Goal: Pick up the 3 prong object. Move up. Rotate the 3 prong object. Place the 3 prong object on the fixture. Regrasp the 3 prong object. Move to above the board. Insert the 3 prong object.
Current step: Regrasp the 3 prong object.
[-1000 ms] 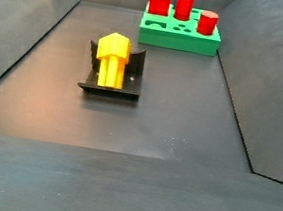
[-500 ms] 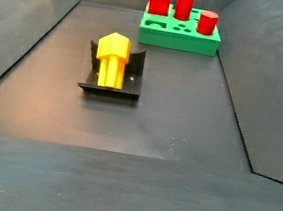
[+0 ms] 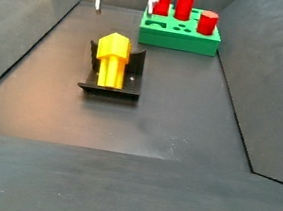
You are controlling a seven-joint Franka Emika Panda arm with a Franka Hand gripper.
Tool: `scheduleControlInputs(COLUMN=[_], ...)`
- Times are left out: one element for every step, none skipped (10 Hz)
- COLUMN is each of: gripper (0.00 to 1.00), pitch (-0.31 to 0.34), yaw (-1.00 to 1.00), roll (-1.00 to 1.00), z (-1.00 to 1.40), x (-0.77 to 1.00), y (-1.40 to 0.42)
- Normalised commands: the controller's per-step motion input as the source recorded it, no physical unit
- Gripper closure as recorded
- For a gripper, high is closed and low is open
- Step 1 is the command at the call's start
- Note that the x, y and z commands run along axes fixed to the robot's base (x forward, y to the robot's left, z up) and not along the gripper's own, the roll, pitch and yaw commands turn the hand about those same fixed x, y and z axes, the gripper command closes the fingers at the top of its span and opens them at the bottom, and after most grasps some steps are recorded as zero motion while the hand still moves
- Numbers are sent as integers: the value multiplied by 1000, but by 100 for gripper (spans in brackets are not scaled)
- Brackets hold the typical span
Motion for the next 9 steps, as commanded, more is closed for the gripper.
scheduleControlInputs(gripper=[0,0,0,0,0,0,0,0,0], pitch=[-134,-115,-89,-62,-44,-10,13,19,21], yaw=[19,-21,-47,-56,-56,-53,-38,-23,-8], roll=[77,75,75,74,73,73,70,67,67], z=[-1000,-1000,-1000,-979,-875,-668,-476,-334,-240], x=[85,92,103,109,103,93,81,77,72], y=[51,43,37,36,27,12,9,9,9])
